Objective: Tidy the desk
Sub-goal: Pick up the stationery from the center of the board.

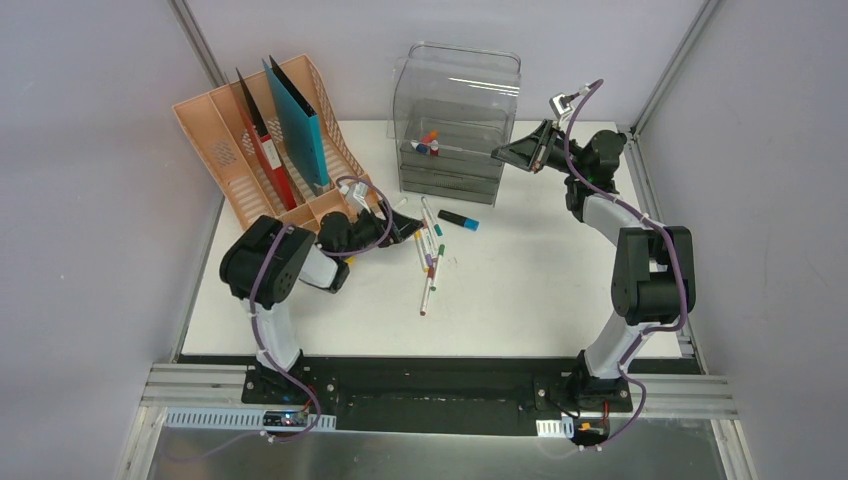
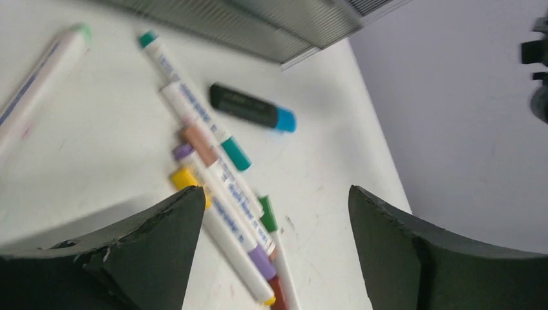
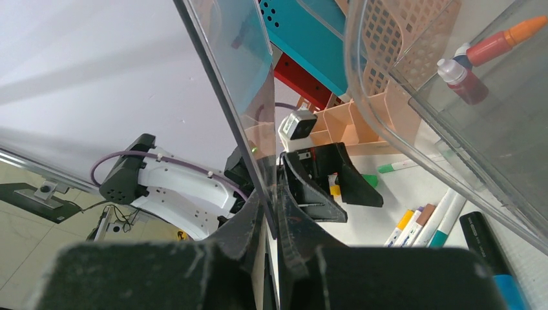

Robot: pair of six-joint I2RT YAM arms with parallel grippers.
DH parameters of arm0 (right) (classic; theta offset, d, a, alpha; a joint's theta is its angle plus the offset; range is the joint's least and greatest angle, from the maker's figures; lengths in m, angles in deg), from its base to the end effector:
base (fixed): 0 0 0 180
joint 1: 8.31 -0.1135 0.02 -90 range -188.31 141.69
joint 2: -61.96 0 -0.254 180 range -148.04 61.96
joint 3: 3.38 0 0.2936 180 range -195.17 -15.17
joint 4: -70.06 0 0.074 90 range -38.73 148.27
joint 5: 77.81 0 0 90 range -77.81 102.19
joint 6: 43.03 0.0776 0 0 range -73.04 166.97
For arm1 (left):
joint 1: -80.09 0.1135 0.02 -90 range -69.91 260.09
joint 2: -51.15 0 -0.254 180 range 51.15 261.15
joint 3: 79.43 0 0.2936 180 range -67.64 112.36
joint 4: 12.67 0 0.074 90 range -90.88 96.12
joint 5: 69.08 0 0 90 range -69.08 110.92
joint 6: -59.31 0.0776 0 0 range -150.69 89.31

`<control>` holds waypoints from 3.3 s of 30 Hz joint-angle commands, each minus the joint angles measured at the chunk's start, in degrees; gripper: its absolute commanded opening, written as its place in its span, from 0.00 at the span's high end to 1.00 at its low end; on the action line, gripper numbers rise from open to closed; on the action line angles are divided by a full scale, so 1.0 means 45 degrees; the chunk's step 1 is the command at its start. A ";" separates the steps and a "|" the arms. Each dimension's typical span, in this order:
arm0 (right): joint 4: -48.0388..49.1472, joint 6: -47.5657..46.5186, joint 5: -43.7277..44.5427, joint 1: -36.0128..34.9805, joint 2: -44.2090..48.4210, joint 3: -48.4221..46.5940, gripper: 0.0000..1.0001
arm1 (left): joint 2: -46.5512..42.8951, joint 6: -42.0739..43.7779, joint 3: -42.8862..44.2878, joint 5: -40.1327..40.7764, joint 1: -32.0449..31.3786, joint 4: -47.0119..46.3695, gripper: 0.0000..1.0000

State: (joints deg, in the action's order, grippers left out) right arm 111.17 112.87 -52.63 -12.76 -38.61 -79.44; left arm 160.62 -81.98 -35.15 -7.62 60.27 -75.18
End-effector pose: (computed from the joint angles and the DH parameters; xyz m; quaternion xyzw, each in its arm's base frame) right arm 0.4295 0.1039 0.2720 -0.1116 0.6533 0.6518 0.3688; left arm 0.3354 -0.1603 0.0798 -0.0263 0.7210 -0.5341 0.4406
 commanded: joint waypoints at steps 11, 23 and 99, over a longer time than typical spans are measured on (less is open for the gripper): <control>0.0118 0.0373 -0.0401 -0.0281 0.0086 -0.0288 0.94 | -0.9371 0.7119 -0.1519 0.5556 -0.0011 1.1761 0.01; 0.0061 0.0334 -0.0401 -0.0298 0.0054 -0.0288 0.94 | -1.0121 0.7793 -0.1701 0.6589 0.0008 1.3920 0.03; 0.0024 0.0354 -0.0517 -0.0301 -0.0111 -0.0360 0.94 | -1.2243 1.1054 -0.0571 0.4419 -0.1007 1.6472 1.00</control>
State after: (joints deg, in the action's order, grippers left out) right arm 111.17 112.68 -53.20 -12.97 -39.03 -79.46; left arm 112.31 -27.38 -34.01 16.75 56.38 9.93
